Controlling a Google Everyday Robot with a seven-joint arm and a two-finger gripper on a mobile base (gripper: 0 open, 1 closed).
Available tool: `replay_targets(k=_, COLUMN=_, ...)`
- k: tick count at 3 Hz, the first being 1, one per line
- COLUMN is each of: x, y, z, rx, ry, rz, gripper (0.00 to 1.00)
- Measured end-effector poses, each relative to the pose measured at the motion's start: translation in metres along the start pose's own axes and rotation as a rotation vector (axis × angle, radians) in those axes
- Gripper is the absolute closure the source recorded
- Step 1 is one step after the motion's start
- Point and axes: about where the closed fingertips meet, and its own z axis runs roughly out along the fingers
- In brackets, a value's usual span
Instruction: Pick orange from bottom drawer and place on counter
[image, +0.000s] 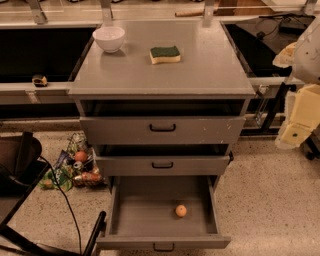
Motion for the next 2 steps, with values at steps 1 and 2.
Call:
replay_targets(k=1, x=0.0, y=0.0, z=0.0, rx=0.0, ry=0.0, rz=0.0, gripper=0.0)
replay_targets(k=2, x=0.0, y=0.002, z=0.039, rx=-0.064, ry=-0.038, rz=0.013, gripper=0.0)
